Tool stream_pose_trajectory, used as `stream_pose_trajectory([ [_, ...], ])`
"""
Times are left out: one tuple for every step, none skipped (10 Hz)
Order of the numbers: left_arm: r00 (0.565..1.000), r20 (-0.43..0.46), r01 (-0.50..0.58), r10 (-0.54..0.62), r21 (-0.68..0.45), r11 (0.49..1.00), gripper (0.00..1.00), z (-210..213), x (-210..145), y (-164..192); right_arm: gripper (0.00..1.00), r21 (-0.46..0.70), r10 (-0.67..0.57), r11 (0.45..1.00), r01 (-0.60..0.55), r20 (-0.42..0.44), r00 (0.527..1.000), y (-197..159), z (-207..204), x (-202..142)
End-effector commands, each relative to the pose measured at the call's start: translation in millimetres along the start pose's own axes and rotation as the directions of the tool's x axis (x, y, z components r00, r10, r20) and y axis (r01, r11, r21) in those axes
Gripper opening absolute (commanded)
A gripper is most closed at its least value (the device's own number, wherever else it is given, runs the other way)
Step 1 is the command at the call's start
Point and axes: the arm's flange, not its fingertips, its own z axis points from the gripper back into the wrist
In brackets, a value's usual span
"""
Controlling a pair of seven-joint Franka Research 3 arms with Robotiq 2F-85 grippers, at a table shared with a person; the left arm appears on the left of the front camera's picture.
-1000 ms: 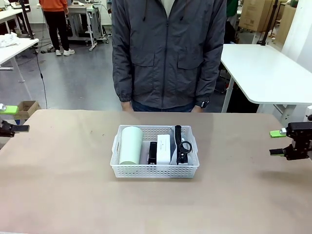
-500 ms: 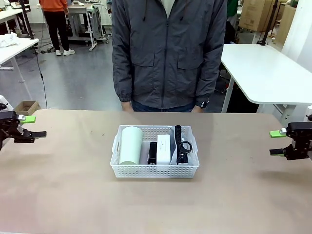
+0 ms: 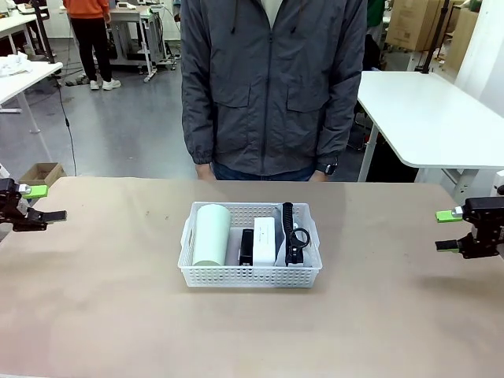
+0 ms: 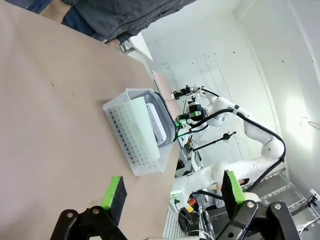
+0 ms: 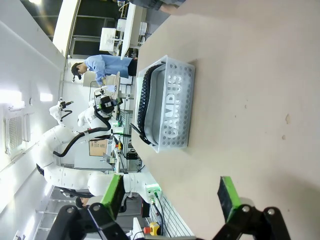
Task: Efficiently arrange items inside the basket to fit them all.
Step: Pick up the Reusable plastic cup and place it inside the Organizing basket.
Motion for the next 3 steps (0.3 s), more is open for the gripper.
stream_pose_trajectory([
  [1.000, -0.005, 0.000, 0.000, 0.007, 1.000, 1.00, -2.3, -3.2, -4.6, 1.00, -0.001, -0.005, 1.000, 0.005, -0.012, 1.000, 2.8, 2.6, -1.4],
  [1.000, -0.005, 0.000, 0.000, 0.007, 1.000, 1.00, -2.3, -3.2, -4.6, 1.00, -0.001, -0.005, 1.000, 0.005, -0.012, 1.000, 2.8, 2.6, -1.4],
  [1.000, -0.005, 0.000, 0.000, 0.007, 1.000, 1.00, -2.3, -3.2, -4.6, 1.00, -0.001, -0.005, 1.000, 0.005, -0.012, 1.000, 2.8, 2.6, -1.4],
])
